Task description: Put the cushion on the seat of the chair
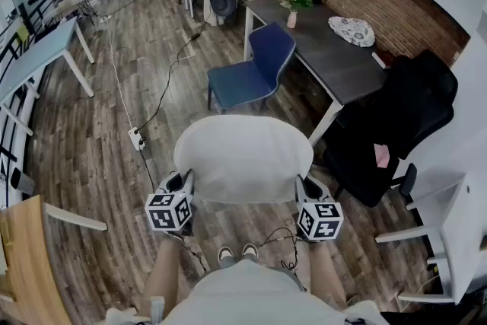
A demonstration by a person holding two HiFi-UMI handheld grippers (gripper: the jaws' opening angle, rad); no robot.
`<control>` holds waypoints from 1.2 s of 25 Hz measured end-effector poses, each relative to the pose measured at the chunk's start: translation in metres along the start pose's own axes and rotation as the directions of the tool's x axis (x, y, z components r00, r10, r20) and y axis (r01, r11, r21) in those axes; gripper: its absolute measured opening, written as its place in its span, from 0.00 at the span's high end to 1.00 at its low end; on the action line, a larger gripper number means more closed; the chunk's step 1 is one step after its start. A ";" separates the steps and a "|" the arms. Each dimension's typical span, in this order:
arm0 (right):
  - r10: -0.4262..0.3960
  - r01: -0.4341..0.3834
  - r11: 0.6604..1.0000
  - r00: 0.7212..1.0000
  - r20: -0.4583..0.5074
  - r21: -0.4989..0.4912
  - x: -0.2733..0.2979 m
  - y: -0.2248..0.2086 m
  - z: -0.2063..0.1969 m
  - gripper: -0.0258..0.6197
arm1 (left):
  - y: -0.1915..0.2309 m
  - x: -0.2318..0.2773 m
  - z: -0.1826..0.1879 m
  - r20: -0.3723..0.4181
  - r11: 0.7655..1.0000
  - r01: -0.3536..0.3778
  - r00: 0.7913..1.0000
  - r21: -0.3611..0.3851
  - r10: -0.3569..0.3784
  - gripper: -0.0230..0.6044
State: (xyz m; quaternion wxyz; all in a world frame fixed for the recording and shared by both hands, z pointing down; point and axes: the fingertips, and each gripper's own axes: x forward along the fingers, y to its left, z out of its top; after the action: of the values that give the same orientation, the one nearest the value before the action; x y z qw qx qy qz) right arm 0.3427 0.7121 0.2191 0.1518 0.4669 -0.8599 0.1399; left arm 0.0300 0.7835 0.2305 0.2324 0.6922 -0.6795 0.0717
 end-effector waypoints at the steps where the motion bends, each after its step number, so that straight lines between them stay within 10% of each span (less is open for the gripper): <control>1: -0.004 0.004 1.000 1.000 0.001 -0.005 0.001 0.000 0.000 0.91 | 0.001 0.001 0.000 0.001 1.000 0.000 1.000 -0.002 0.000 0.89; 30: -0.003 0.001 0.998 1.000 0.030 0.058 0.047 0.028 0.001 0.90 | 0.049 0.025 0.009 0.011 0.998 0.064 0.998 0.012 -0.064 0.89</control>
State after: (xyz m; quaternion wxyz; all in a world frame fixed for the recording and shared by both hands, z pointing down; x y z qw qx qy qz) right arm 0.2949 0.6906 0.2337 0.1253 0.4740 -0.8572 0.1574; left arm -0.0177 0.7584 0.2445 0.2268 0.7153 -0.6578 0.0642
